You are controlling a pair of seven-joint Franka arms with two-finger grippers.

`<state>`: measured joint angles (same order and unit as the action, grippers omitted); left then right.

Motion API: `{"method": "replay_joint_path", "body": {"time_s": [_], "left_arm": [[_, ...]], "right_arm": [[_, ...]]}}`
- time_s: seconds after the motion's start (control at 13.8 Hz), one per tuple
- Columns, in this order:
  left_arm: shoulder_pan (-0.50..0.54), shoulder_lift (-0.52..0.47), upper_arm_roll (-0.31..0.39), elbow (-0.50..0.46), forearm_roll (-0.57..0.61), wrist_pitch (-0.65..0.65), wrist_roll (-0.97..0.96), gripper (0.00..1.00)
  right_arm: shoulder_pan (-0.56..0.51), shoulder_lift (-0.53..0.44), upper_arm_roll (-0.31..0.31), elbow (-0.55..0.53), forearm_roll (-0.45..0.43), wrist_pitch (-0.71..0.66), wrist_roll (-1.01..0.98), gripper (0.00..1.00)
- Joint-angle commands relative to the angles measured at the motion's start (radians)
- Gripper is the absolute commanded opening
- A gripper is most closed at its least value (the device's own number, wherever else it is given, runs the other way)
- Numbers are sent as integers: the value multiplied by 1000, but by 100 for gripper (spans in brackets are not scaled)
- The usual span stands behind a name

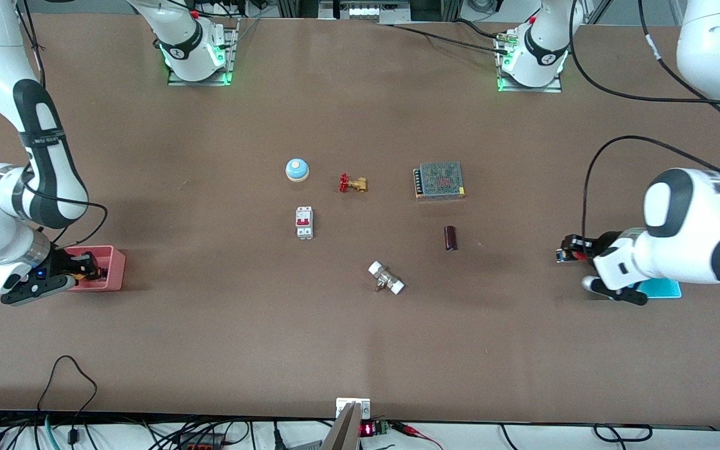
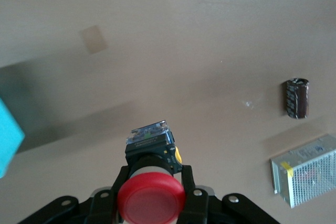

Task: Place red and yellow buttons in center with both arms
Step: 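Lift the yellow button with the right gripper while the left lifts red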

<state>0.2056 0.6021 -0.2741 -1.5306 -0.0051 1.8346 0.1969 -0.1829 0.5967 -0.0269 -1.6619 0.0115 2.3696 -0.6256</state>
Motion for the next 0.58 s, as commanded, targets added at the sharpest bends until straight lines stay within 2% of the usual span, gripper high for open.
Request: {"method": "replay_joint_path", "body": {"time_s": [0.0, 0.14, 0.22, 0.36, 0.51], "left_arm": [[-9, -79, -4, -179, -7, 128, -30, 19], [-11, -151, -7, -296, -7, 192, -31, 19], [-17, -169, -7, -328, -9, 205, -33, 19], [-19, -168, -7, -351, -7, 238, -31, 19], [-20, -159, -7, -394, -6, 319, -30, 19]], "right_arm": [[0, -148, 9, -10, 8, -171, -51, 15], [54, -230, 10, 1, 15, -324, 8, 12], [89, -265, 12, 2, 10, -386, 112, 12], [156, -301, 18, -2, 7, -434, 325, 12], [251, -295, 19, -24, 5, -432, 511, 12]]}}
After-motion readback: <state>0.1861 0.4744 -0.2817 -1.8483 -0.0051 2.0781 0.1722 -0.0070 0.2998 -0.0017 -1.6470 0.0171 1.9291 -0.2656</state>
